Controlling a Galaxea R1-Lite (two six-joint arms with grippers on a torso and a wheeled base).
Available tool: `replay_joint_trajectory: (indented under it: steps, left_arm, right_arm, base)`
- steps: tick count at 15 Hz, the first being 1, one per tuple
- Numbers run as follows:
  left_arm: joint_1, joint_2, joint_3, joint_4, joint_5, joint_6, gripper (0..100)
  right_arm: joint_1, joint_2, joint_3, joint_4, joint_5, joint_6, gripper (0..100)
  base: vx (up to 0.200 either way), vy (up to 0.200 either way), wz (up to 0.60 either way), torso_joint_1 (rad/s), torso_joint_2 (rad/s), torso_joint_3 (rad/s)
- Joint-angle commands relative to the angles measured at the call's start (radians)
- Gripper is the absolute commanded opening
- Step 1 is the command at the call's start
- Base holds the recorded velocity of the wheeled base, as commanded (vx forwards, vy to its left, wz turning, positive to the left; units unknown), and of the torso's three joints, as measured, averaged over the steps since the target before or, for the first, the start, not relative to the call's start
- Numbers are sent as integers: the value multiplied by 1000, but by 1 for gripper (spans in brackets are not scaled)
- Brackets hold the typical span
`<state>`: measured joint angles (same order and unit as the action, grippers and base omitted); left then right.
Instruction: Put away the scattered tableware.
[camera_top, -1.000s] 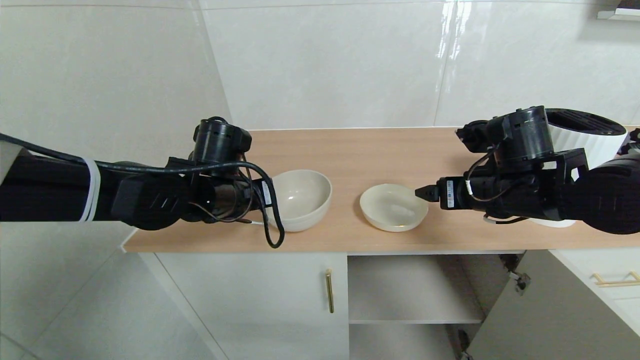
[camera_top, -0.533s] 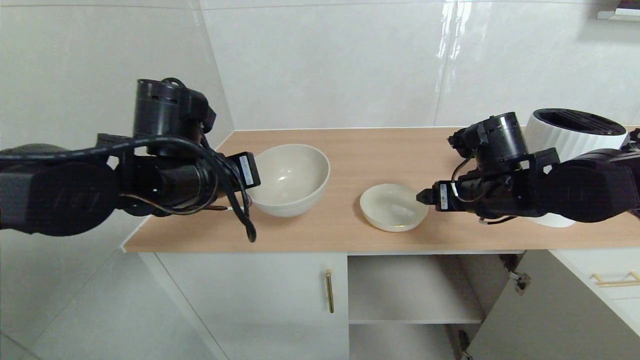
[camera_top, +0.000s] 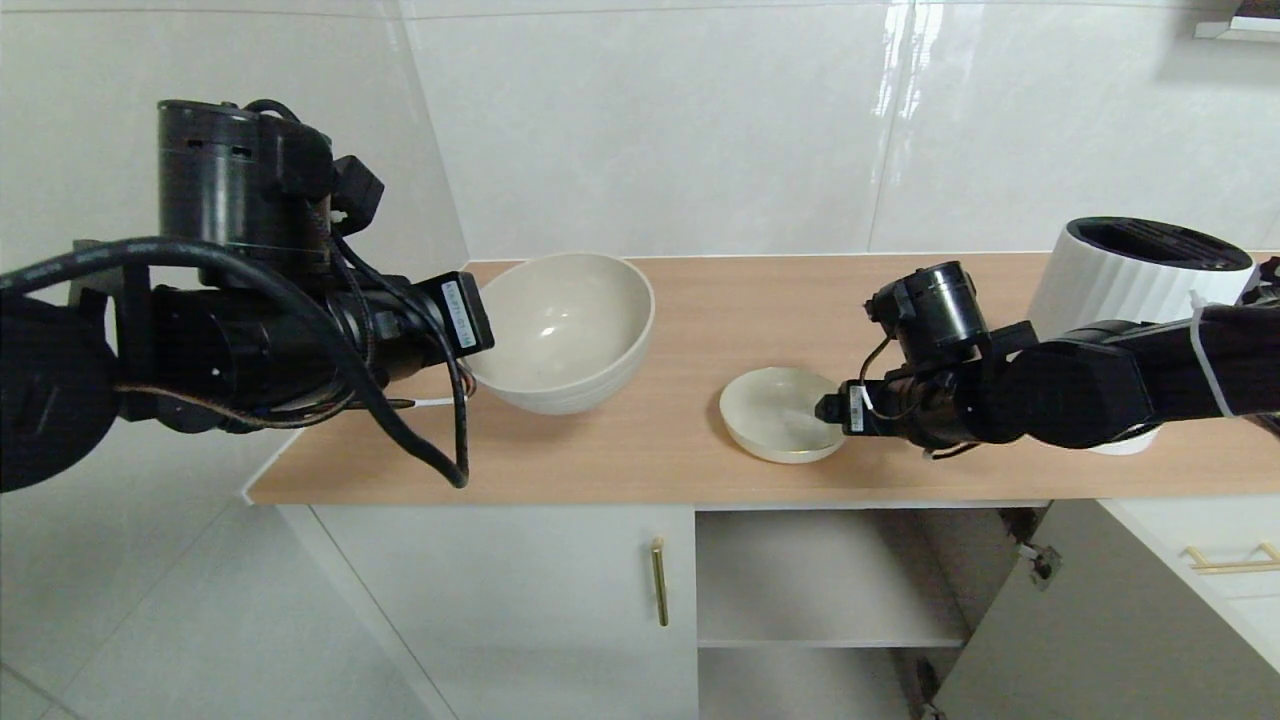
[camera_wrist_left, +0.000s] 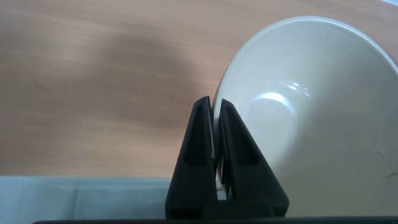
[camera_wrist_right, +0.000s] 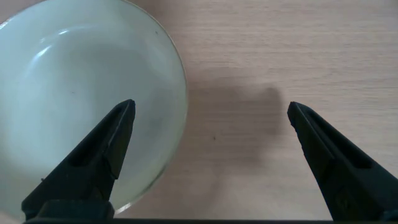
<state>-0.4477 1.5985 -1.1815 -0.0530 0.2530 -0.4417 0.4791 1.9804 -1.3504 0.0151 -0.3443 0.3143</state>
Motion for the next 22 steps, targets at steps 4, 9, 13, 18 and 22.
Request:
replay_joint_trajectory:
  steps: [4,9,13,18,22]
  left_arm:
    - [-16,-3,6,-1,0,0,0]
    - [-16,-6,8,-1,0,-2,0]
    - [-16,-29,49,-1,-11,-2,0]
    - [-26,-167,220,1,-89,20,0]
    - [-37,-209,330,1,-109,14,0]
  right_arm:
    - [16,31,-10,-1,2,25,0]
    - [19,21,-21,-18,5,69,0]
    - [19,-86,-10,-12,62,117,0]
    - [19,-339,195,54,251,151,0]
    - [33,-430,372,52,271,149,0]
  base:
    - [0,0,0,0,0,0]
    - [0,0,0,0,0,0]
    - [0,0,0,0,0,0]
    - [0,0,0,0,0,0]
    - [0,0,0,0,0,0]
